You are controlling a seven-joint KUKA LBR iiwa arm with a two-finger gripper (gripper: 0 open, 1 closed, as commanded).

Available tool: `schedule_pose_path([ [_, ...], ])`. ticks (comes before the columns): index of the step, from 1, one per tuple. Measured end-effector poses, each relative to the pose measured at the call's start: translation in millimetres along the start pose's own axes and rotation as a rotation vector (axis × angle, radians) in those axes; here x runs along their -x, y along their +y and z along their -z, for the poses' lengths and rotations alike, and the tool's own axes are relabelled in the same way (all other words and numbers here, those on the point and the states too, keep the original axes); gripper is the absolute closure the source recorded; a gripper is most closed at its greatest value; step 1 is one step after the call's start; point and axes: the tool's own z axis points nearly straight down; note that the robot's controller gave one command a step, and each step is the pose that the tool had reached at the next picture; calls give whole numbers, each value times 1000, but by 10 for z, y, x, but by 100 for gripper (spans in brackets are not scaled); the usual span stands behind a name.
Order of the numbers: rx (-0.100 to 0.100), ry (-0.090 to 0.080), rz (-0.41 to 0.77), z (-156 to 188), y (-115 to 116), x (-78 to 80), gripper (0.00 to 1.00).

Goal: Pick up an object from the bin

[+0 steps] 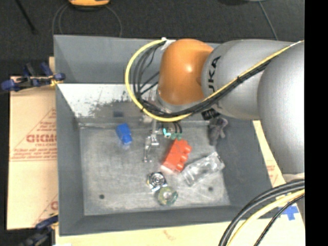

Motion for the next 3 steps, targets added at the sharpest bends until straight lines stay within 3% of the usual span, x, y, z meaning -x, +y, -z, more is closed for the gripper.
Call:
schedule_pose_path([
  [1, 0, -11, 272, -754, -733, 185, 0],
  [2, -2, -13, 317, -735, -1275, -288, 0],
  [3, -1, -17, 343, -739, -1990, -637, 0],
])
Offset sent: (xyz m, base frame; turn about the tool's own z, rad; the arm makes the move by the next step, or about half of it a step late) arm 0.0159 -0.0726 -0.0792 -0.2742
